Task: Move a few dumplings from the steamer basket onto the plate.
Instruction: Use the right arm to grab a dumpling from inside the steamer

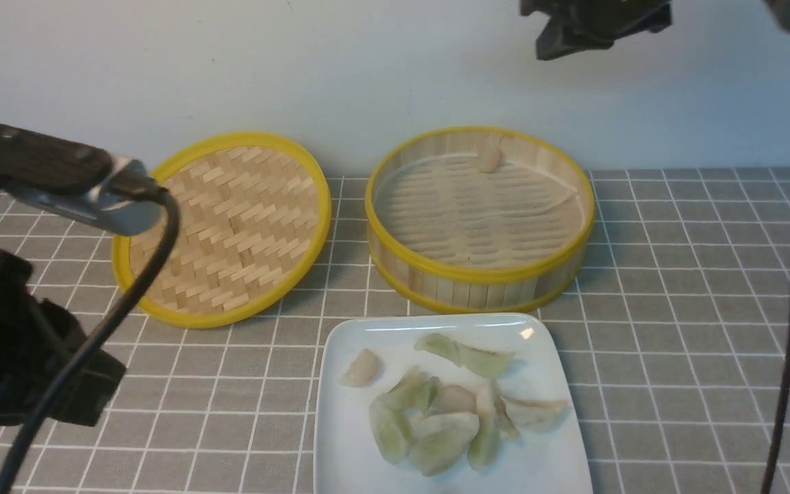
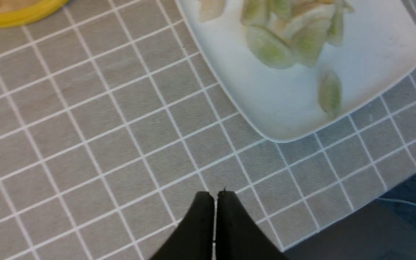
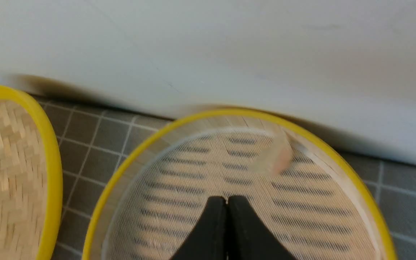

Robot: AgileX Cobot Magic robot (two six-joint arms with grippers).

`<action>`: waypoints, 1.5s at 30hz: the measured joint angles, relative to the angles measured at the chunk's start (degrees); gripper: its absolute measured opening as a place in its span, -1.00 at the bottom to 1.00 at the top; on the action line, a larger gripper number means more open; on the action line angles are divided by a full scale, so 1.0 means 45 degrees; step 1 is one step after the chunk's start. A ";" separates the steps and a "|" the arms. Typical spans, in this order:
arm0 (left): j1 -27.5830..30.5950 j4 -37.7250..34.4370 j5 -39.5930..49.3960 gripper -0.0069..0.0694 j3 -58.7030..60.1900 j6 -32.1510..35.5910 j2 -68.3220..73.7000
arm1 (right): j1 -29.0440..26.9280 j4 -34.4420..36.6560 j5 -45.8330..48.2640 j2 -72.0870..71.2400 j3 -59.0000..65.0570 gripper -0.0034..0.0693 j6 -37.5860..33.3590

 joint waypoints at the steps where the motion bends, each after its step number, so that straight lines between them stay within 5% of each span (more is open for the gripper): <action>1: 0.0000 0.0218 0.0014 -0.83 0.0000 -0.0195 -0.0246 | 0.0064 0.0014 0.0000 0.0565 -0.0783 -0.93 0.0090; 12: 0.0000 0.1727 0.0238 -0.83 0.0000 -0.1284 -0.3128 | 0.0182 0.0750 -0.0155 0.5417 -0.2629 -0.92 -0.0635; 26: 0.0000 0.1728 0.0425 -0.83 0.0000 -0.1763 -0.3660 | 0.1227 -0.2531 -0.2100 0.4738 -0.2659 -0.82 0.0400; 30: 0.0000 0.1687 0.0425 -0.83 0.0000 -0.1763 -0.3660 | 0.1188 -0.2973 -0.2597 0.4738 -0.2659 -0.62 0.0507; 39: 0.0000 0.1459 0.0425 -0.83 0.0000 -0.2114 -0.3660 | 0.1188 -0.3863 -0.3226 0.5201 -0.2659 0.30 0.1044; 45: 0.0000 0.1354 0.0429 -0.83 0.0000 -0.2184 -0.3660 | 0.1188 -0.3967 -0.3534 0.5813 -0.2659 0.38 0.1201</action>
